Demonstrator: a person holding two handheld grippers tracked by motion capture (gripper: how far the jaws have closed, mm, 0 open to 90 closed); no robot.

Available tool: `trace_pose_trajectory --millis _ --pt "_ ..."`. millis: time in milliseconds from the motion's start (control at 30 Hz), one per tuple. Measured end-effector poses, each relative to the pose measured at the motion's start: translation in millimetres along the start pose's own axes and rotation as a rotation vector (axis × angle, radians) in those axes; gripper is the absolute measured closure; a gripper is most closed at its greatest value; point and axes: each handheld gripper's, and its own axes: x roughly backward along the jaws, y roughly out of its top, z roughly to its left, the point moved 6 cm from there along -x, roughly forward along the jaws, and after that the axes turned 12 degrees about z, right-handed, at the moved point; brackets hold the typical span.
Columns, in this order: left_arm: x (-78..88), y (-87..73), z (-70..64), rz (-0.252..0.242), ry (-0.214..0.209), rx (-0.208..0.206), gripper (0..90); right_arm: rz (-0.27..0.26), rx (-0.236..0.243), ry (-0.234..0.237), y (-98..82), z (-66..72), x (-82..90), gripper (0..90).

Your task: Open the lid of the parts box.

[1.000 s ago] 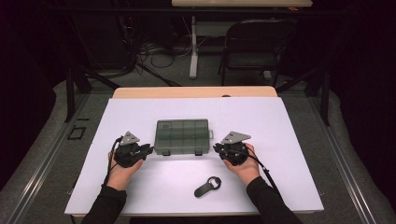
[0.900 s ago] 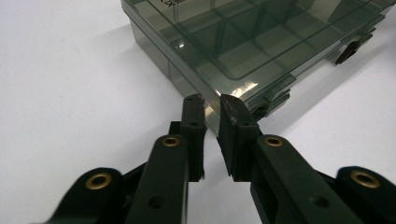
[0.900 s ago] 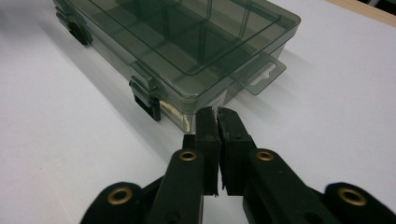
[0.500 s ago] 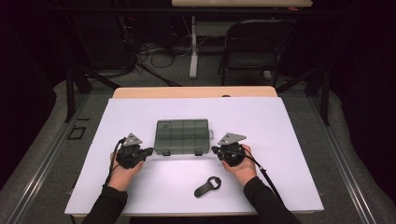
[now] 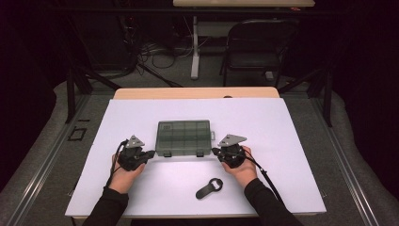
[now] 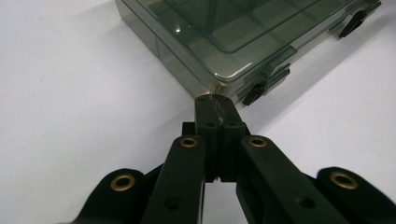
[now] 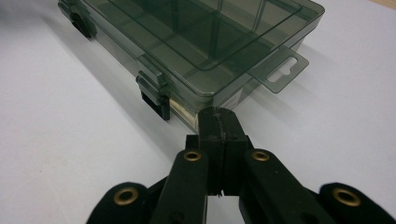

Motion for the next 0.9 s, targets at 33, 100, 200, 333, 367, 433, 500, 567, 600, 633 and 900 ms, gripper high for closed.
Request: trace_pose_trajectory --millis 33,100,200,333,367,433,500,567,600,633,900 --pt "0.0 0.0 0.0 -0.001 0.0 0.0 90.0 0.001 0.0 0.0 -0.1 0.3 0.0 90.0" --pt "-0.3 0.1 -0.3 -0.002 -0.001 0.002 90.0 0.001 -0.001 0.001 -0.1 0.7 0.0 90.0" --pt "-0.6 -0.1 0.0 0.002 -0.001 -0.001 90.0 0.003 -0.003 0.002 -0.7 0.7 -0.8 90.0" --pt "-1.0 0.0 -0.1 0.001 -0.001 0.0 90.0 0.005 0.0 0.001 -1.2 0.8 -1.3 90.0" --pt "-1.1 0.0 0.0 0.001 -0.002 0.0 90.0 0.006 -0.001 0.002 -1.4 0.5 -1.3 90.0" --pt "-1.3 0.1 0.1 0.0 -0.005 0.005 90.0 0.007 -0.003 0.003 -1.7 0.6 -2.0 90.0" --pt "-1.4 0.1 0.1 -0.001 -0.007 0.008 90.0 0.009 0.0 0.008 -2.0 1.0 -3.0 90.0" --pt "-1.5 0.1 0.1 -0.002 -0.008 0.01 90.0 0.006 0.002 0.003 -1.8 1.1 -3.3 90.0" --pt "-1.4 0.1 0.1 -0.002 -0.008 0.009 90.0 0.004 0.0 0.006 -1.6 1.1 -3.1 90.0" --pt "-1.4 0.1 0.1 -0.002 -0.008 0.009 90.0 0.001 -0.002 0.006 -1.4 1.2 -3.2 90.0" --pt "-0.2 1.0 -0.2 -0.007 -0.012 0.004 90.0 -0.004 -0.004 0.005 -0.8 1.8 -2.6 90.0"
